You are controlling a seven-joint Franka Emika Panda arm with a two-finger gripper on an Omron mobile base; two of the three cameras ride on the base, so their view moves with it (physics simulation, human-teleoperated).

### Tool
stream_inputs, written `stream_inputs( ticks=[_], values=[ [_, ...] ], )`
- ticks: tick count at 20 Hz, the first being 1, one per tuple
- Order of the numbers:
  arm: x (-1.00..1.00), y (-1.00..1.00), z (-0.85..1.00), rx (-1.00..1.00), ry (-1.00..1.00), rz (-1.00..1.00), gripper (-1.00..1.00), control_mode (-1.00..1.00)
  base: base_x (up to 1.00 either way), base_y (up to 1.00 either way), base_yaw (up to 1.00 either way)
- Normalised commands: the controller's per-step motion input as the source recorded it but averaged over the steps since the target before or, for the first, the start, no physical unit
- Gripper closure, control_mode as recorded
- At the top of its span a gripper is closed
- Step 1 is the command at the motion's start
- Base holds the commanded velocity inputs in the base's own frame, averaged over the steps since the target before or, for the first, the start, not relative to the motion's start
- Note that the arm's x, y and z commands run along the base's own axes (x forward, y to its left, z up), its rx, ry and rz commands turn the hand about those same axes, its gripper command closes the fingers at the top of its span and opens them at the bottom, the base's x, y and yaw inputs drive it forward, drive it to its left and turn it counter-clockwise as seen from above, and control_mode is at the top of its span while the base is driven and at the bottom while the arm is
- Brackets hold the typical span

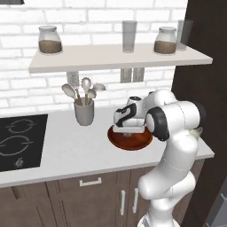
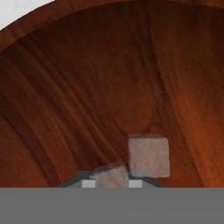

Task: Grab a lemon wedge from the fridge and one ice cube from the ice bowl, and put them in the glass of lemonade.

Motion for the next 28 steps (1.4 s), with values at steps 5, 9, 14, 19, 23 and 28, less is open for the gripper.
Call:
stream_inputs(
  ticks=[5, 9, 14, 19, 23, 28],
  values=[
    [-0.32, -0.01, 0.24, 0.00, -0.02, 0.00, 1.00, -1.00, 0.00, 0.00, 0.00],
    [-0.89, -0.19, 0.83, 0.00, -0.13, 0.00, 1.00, -1.00, 0.00, 0.00, 0.00],
    [-0.81, -0.41, 1.00, -0.03, -0.03, 0.00, 1.00, -1.00, 0.00, 0.00, 0.00],
    [-0.58, -0.71, 0.98, -0.11, -0.02, 0.00, 1.00, -1.00, 0.00, 0.00, 0.00],
    [-0.27, -0.81, 0.86, -0.13, -0.02, 0.00, 1.00, -1.00, 0.00, 0.00, 0.00],
    [-0.14, -0.92, 0.60, -0.08, 0.00, -0.02, 1.00, -1.00, 0.00, 0.00, 0.00]
  ],
)
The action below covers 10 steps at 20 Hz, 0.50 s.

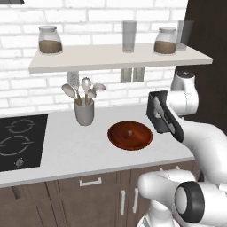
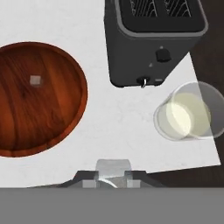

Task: Grab a lemon wedge from the fridge and one ice cube from the ice bowl, and put them in the glass of lemonade.

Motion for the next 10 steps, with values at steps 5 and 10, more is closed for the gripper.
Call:
stream_inputs(
  ticks=[5, 10],
  values=[
    [-0.12, -0.98, 0.07, 0.01, 0.00, -0.05, 1.00, -1.00, 0.00, 0.00, 0.00],
    [0.07, -0.65, -0.03, 0.02, 0.00, -0.05, 1.00, -1.00, 0.00, 0.00, 0.00]
  ],
)
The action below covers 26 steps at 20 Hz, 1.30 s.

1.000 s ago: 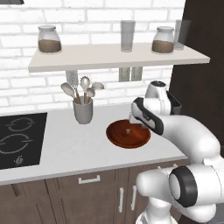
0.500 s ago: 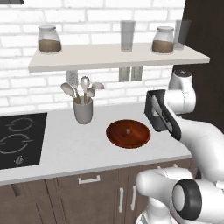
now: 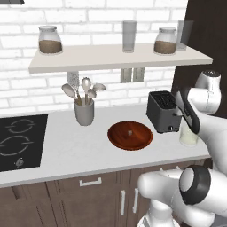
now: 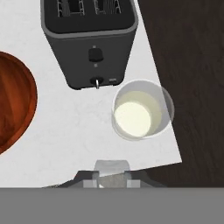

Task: Grab a lemon wedge from the fridge and one ice cube from the ice bowl, and put them in the glass of lemonade.

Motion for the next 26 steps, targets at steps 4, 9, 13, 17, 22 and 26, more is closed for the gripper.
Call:
stream_inputs(
  ticks=[4, 9, 13, 17, 22, 26],
  values=[
    [0.07, -0.33, -0.16, 0.01, 0.00, 0.00, 1.00, -1.00, 0.00, 0.00, 0.00],
    [0.00, -0.08, -0.17, 0.00, 0.00, 0.00, 1.00, -1.00, 0.00, 0.00, 0.00],
    [0.00, -0.11, -0.24, 0.00, 0.00, 0.00, 1.00, -1.00, 0.00, 0.00, 0.00],
    [0.00, -0.09, -0.13, 0.00, 0.00, 0.00, 1.00, -1.00, 0.00, 0.00, 0.00],
    [0.05, 0.00, 0.00, 0.00, 0.00, 0.00, 1.00, -1.00, 0.00, 0.00, 0.00],
    [0.24, 0.00, 0.00, 0.00, 0.00, 0.00, 1.00, -1.00, 0.00, 0.00, 0.00]
  ],
)
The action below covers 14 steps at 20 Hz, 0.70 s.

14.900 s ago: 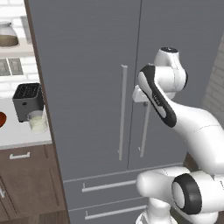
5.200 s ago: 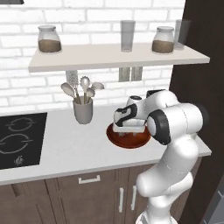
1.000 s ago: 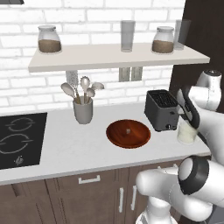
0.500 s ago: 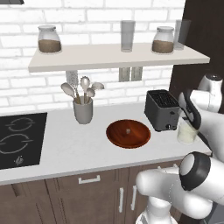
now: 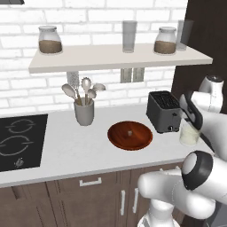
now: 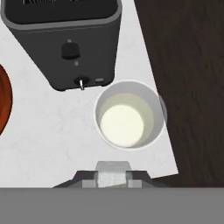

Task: Grab a lemon wedge from the fridge and one ice cube from the ice bowl, and put them in the glass of lemonade.

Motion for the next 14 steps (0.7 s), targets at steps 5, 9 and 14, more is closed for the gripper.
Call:
stream_inputs(
  ticks=[5, 9, 14],
  values=[
    [0.37, -0.07, 0.00, 0.00, 0.01, 0.00, 1.00, -1.00, 0.00, 0.00, 0.00],
    [0.19, -0.13, 0.00, 0.00, 0.00, 0.00, 1.00, -1.00, 0.00, 0.00, 0.00],
    [0.16, -0.13, -0.03, 0.00, 0.00, 0.01, 1.00, -1.00, 0.00, 0.00, 0.00]
  ],
)
